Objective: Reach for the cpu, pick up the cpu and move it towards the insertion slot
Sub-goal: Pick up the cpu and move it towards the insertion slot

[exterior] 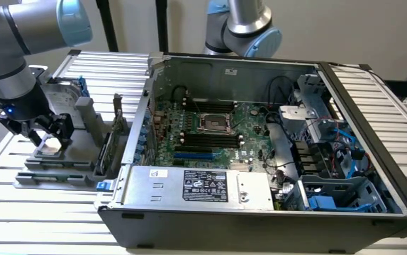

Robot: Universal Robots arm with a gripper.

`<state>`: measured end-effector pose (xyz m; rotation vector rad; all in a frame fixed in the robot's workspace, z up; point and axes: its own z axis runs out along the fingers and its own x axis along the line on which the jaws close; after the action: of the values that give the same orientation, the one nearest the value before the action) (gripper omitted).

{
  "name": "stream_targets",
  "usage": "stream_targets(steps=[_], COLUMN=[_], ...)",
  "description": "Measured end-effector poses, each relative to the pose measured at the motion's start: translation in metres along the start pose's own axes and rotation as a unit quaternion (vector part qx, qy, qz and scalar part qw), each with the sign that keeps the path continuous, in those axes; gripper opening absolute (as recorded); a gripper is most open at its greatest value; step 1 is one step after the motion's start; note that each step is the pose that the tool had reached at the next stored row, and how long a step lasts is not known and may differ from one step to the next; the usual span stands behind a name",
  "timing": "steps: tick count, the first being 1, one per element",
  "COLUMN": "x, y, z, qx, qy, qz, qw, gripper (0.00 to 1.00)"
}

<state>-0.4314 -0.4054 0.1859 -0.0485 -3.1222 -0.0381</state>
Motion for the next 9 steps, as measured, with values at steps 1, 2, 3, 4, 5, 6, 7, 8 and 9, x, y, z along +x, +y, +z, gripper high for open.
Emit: stream_targets(steps=[1,2,3,4,5,6,7,8,9], x=[0.0001,0.0002,0.0003,0.0004,0.0005,0.0005,0.0005,0.0005,0.0005], y=[0.0002,0.0004,0.0008,0.0011,0.0013,0.0013,0.0013,0.0014,0.0015], z=[0.0002,0.0003,0.0005,0.0007,0.0008,0.0008,0.0009,0.0009,0.001], qx=[0.0,0.0,0.0,-0.0001,0.0,0.0,0.0,0.0,0.0], qy=[0.0,0.0,-0.0001,-0.0002,-0.0001,0.0,0.0,0.0,0.0], qz=[0.0,0.0,0.0,0.0,0.0,0.0,0.0,0.0,0.0], qw=[1.0,1.0,1.0,1.0,1.0,1.0,1.0,1.0,1.0], gripper=[0.71,0.71,0.71,0.71,0.71,0.71,0.71,0.71,0.71])
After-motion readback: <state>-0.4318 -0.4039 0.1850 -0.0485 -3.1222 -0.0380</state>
